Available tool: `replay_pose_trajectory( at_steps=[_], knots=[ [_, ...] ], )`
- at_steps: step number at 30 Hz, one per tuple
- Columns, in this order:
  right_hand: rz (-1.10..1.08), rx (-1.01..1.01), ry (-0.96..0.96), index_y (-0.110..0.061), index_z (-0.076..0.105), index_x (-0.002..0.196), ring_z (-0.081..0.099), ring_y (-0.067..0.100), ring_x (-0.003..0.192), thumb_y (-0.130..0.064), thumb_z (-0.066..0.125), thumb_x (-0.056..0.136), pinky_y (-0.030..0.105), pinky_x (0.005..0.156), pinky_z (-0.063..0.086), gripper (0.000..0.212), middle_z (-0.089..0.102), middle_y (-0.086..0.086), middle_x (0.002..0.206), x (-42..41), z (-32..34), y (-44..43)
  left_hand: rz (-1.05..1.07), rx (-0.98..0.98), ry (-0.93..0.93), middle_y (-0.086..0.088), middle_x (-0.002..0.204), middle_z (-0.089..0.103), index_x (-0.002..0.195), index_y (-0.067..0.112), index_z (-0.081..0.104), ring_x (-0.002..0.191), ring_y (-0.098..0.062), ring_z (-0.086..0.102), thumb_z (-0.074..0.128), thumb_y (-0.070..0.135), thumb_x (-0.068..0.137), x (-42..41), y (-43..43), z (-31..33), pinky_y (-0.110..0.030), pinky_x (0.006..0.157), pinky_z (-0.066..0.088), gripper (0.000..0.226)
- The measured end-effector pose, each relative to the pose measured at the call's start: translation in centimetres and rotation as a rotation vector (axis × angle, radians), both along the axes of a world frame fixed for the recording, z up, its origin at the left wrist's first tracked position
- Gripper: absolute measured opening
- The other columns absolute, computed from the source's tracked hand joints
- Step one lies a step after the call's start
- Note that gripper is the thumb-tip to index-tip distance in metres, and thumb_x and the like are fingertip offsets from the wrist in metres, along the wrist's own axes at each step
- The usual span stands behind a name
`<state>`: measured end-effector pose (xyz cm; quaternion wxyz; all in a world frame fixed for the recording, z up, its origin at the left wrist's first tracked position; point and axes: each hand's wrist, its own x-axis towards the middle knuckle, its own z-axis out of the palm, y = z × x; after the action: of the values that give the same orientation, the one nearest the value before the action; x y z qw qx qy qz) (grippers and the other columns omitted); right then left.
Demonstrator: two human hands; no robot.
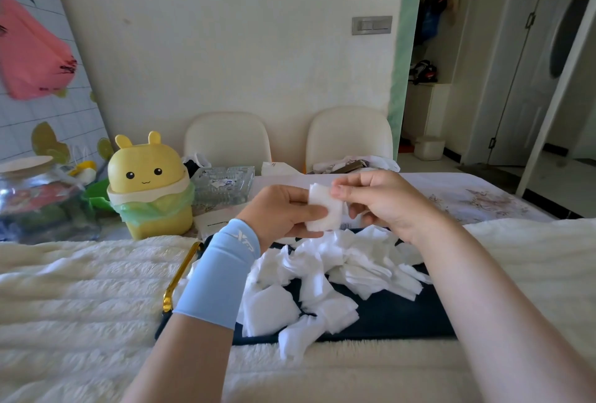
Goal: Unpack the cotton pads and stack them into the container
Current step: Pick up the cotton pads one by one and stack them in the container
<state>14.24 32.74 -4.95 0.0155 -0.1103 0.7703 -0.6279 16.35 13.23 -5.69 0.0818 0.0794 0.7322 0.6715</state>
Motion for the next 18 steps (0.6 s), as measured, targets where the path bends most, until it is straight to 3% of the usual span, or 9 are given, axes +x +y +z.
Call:
replay_pose_trajectory(
  at_steps=[2,4,6,8,10,13,18],
  knots=[
    [-0.073,0.157,0.077,-0.022,0.074,0.09,0.06,0.008,0.059,-0.032,0.071,0.093,0.026,0.059,0.042,0.011,0.071,-0.01,0.074,0.1,0.1,0.3,0.08,0.023,-0.009,-0.019,0.104,0.074,0.104,0.001,0.071,0.089,-0.029,0.075,0.069,0.001,0.088,-0.3,-0.3,-0.2,-0.037,0.083,0.061,0.016],
    [-0.117,0.447,0.095,-0.023,0.075,0.089,0.061,0.007,0.062,-0.037,0.068,0.093,0.024,0.06,0.043,0.017,0.07,-0.008,0.074,0.0,0.0,1.1,0.169,0.075,-0.026,-0.019,0.107,0.073,0.102,0.001,0.071,0.089,-0.03,0.075,0.067,0.002,0.09,-0.6,-0.6,-0.3,-0.038,0.081,0.061,0.013],
    [-0.039,0.726,0.002,-0.024,0.079,0.092,0.063,0.01,0.075,-0.043,0.074,0.085,0.024,0.063,0.044,0.021,0.075,0.0,0.091,0.1,-0.4,1.6,0.229,0.123,-0.055,-0.02,0.109,0.072,0.105,0.0,0.069,0.089,-0.031,0.075,0.066,0.008,0.092,-0.8,-0.7,-0.3,-0.036,0.075,0.062,0.015],
    [0.037,0.844,-0.067,-0.025,0.079,0.098,0.064,0.008,0.086,-0.044,0.081,0.08,0.02,0.064,0.043,0.026,0.075,-0.003,0.1,0.1,-0.9,1.5,0.256,0.18,-0.081,-0.02,0.11,0.07,0.104,0.002,0.066,0.09,-0.034,0.074,0.066,0.014,0.094,-0.9,-0.7,-0.3,-0.038,0.073,0.062,0.016],
    [0.039,0.8,-0.043,-0.024,0.076,0.101,0.062,0.003,0.086,-0.037,0.084,0.079,0.018,0.061,0.04,0.026,0.07,-0.011,0.096,0.2,-0.9,1.2,0.274,0.195,-0.084,-0.019,0.109,0.069,0.1,0.005,0.066,0.089,-0.035,0.074,0.065,0.017,0.094,-0.9,-0.6,-0.3,-0.041,0.074,0.062,0.013],
    [0.014,0.609,-0.001,-0.024,0.071,0.091,0.059,0.002,0.077,-0.03,0.083,0.082,0.02,0.062,0.04,0.016,0.066,-0.013,0.086,-0.1,-0.5,1.5,0.317,0.146,-0.057,-0.018,0.107,0.069,0.092,0.008,0.068,0.089,-0.035,0.074,0.066,0.018,0.094,-1.0,-0.5,-0.3,-0.043,0.078,0.061,0.01],
    [0.089,0.159,-0.032,-0.01,0.071,0.091,0.071,0.023,0.093,-0.012,0.077,0.086,0.04,0.09,0.058,0.008,0.075,0.009,0.096,-0.1,-0.1,2.5,0.407,-0.035,0.037,-0.017,0.102,0.072,0.085,0.003,0.072,0.082,-0.03,0.074,0.064,0.02,0.095,-1.1,-0.4,-0.4,-0.04,0.075,0.062,0.021]
  ],
)
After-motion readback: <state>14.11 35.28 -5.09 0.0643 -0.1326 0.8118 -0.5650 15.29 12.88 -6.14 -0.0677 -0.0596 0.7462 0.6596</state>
